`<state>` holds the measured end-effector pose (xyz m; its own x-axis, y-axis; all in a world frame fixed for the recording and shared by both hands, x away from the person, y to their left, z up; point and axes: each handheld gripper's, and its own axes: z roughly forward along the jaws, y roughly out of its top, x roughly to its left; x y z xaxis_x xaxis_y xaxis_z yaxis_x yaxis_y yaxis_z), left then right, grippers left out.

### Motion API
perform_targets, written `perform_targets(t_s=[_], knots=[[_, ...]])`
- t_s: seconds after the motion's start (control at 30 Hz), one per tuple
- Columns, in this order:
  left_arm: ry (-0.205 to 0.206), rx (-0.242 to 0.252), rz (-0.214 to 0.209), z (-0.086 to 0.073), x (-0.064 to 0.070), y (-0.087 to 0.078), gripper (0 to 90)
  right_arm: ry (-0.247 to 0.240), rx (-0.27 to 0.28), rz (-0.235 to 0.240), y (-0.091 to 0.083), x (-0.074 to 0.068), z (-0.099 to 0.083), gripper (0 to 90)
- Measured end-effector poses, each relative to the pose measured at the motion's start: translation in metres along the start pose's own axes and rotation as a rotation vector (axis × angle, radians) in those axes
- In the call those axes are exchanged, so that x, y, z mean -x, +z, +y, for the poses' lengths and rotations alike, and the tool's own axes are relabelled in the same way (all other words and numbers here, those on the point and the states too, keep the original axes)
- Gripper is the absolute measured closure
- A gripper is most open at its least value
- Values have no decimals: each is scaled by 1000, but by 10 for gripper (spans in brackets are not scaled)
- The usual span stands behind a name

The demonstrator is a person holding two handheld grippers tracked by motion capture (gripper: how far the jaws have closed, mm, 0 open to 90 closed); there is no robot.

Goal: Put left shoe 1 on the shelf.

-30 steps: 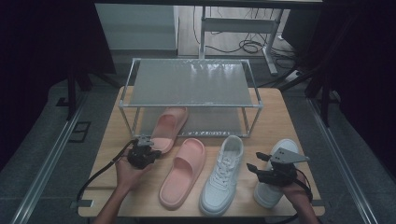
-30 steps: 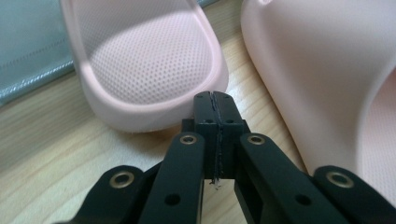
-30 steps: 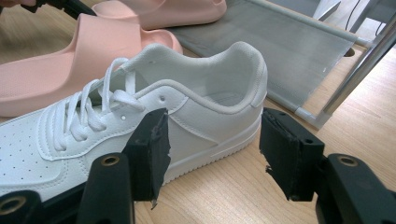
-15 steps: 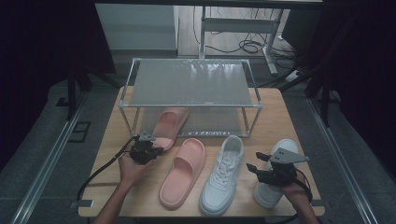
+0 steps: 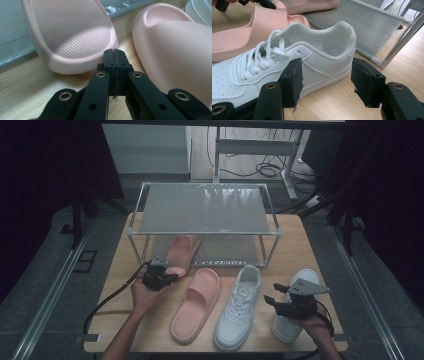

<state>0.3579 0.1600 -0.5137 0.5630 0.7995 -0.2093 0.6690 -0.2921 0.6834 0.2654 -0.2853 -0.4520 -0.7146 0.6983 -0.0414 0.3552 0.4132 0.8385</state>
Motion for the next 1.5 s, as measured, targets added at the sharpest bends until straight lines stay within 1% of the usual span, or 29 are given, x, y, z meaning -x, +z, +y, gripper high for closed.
perform_targets(t_s=[0.17, 0.23, 0.3, 0.43, 0.57, 0.67, 0.7, 0.83, 0.87, 0.9, 1.0, 1.03, 1.07, 1.13, 1.23, 1.3, 1.33, 1.4, 1.5], knots=[[-13, 7, -11, 4, -2, 6, 900, -2, -1, 3, 1, -1, 0, 431], [8, 0, 6, 8, 0, 8, 900, -3, -3, 3, 1, 0, 0, 431], [31, -15, 13, 13, 3, 12, 899, -1, -4, 5, 2, -1, 0, 431], [27, -22, 16, 20, 1, 20, 896, -3, -5, 5, 2, -1, -1, 430], [28, -23, 6, 27, 0, 28, 896, -3, -2, 3, 1, 0, -1, 430], [38, -34, 8, 32, 1, 36, 896, 1, -1, 2, 0, 1, -1, 430], [48, -37, 4, 34, 1, 39, 896, 0, 1, 2, 0, 1, -1, 431], [51, -42, -1, 39, 3, 46, 893, 0, 1, 1, 0, 1, -1, 431], [48, -38, -1, 39, 3, 46, 892, -1, 1, 1, 0, 1, -1, 431], [54, -37, 3, 39, 3, 45, 890, -1, 1, 2, 0, 1, -1, 431], [67, -38, 19, 34, 1, 34, 889, 0, 1, 2, -1, 1, -1, 430], [63, -33, 22, 32, -1, 30, 890, 2, 1, 2, -1, 1, -1, 431], [50, -32, 30, 29, -3, 25, 891, 2, 2, 0, -1, 2, -1, 431], [61, -38, 56, 25, -10, 16, 893, 3, 2, -2, -1, 2, -1, 431], [48, -40, 79, 19, -22, 7, 896, -1, 1, 0, 0, 1, 0, 431], [39, -39, 80, 17, -27, 6, 897, -3, -2, -1, 1, 0, 0, 430], [44, -47, 85, 17, -28, 8, 897, -3, -2, -1, 1, 0, 0, 430], [38, -48, 79, 17, -28, 13, 897, -3, -4, -1, 1, 0, -1, 431], [19, -35, 66, 20, -27, 18, 899, 3, -5, -2, 1, 1, -1, 430]])
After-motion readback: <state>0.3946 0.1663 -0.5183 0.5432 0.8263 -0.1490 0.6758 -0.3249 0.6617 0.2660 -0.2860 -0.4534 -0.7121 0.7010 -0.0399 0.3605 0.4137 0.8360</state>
